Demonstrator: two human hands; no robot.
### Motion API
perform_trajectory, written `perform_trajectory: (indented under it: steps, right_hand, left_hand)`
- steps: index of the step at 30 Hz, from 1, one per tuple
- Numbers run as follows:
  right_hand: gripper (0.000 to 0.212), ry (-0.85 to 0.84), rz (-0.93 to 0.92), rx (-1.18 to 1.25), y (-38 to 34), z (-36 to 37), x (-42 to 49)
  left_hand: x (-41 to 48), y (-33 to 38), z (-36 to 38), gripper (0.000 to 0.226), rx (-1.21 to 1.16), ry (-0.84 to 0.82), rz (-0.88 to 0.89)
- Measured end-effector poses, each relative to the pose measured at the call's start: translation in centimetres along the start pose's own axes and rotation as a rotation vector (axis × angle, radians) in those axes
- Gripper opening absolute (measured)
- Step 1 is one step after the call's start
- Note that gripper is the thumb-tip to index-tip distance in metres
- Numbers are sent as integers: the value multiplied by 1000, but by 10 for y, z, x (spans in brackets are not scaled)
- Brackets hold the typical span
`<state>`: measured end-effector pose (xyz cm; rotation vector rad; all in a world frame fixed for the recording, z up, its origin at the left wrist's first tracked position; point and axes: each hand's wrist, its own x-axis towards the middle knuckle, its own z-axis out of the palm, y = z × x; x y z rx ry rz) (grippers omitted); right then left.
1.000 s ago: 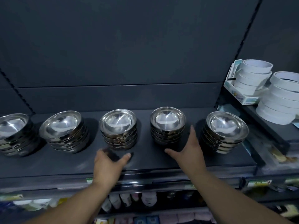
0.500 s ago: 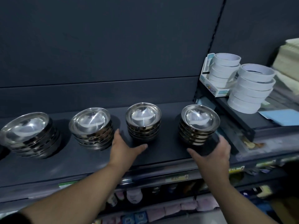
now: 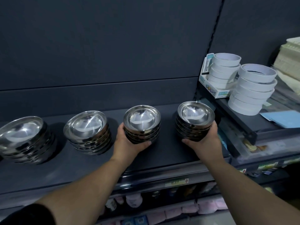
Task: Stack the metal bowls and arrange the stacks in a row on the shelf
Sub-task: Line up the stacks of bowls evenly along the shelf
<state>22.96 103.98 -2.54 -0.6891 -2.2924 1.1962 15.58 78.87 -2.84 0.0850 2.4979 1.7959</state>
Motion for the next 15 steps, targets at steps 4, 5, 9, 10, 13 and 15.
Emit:
perform_trajectory:
  steps: [4, 5, 9, 10, 13, 15]
  right_hand:
    - [122, -26, 3, -39, -1, 1, 9]
    - [123, -31, 7, -48, -2, 1, 10]
    - [123, -23, 52, -89, -7, -1, 4]
    - [119, -8, 68, -99, -6, -1, 0]
    - [95, 49, 131, -275, -11, 0, -26]
    - [75, 52, 104, -449, -14, 7, -49]
  left_hand:
    - [-4, -1, 1, 119, 9, 7, 4]
    - [-5, -1, 2, 119, 11, 5, 4]
    - [-8, 2, 0, 112, 16, -10, 11]
    - [-7, 0, -1, 113, 21, -27, 21]
    - [-13, 1, -9, 117, 71, -46, -4]
    - [-22, -3, -16, 114, 152, -38, 15]
